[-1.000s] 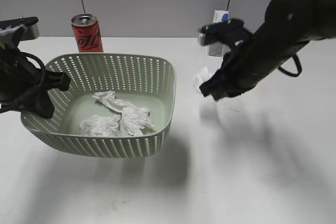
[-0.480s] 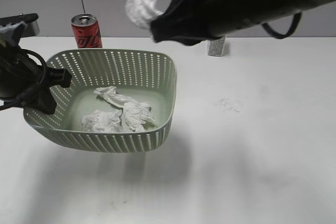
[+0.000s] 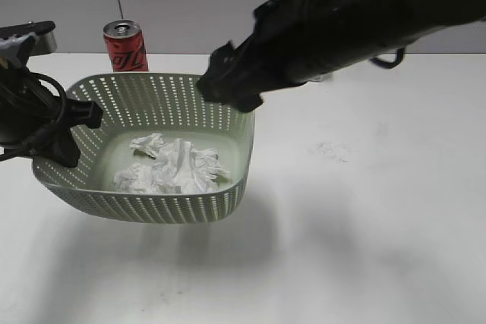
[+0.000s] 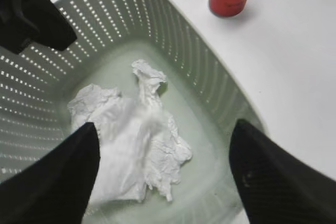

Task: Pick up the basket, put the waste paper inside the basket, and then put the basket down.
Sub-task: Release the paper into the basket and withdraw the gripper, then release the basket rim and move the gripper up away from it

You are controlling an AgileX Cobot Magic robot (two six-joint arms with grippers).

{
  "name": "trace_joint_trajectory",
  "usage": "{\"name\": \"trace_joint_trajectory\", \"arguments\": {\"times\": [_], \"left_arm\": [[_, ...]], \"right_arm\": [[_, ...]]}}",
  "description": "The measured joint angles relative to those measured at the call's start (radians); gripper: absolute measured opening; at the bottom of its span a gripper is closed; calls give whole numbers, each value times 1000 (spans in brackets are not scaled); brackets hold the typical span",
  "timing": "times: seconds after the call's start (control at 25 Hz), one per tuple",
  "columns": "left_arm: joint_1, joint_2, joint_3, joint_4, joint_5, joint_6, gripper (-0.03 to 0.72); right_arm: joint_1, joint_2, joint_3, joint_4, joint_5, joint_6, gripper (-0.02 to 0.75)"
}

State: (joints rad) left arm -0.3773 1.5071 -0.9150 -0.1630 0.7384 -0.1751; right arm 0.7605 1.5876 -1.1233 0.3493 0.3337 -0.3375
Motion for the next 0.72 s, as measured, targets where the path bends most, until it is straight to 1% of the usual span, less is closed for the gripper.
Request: {"name": "trace_joint_trajectory", "arguments": {"times": [0.08, 0.24, 0.36, 0.44, 0.56, 0.64, 0.72], "left_arm": [[0, 0, 0, 0, 5, 0, -1], [0, 17, -16, -1, 6, 0, -1], [0, 74, -97, -6, 35, 0, -1], [-5, 133, -174, -7, 69, -5, -1], [-43, 246, -293, -6, 96, -35, -1], [-92, 314, -354, -7, 81, -69, -1], [-139, 379, -383, -11, 43, -100, -1]], "right_arm": [[-58, -42, 0, -60, 45, 75, 568], [-240, -87, -1, -135, 203, 109, 564], [-364, -112, -1, -176, 298, 111, 563], [-428, -146, -1, -191, 315, 111, 563], [-476, -221, -1, -222, 320, 111, 563], [-484, -272, -1, -253, 336, 115, 563], [-486, -316, -1, -281, 368, 127, 563]]}}
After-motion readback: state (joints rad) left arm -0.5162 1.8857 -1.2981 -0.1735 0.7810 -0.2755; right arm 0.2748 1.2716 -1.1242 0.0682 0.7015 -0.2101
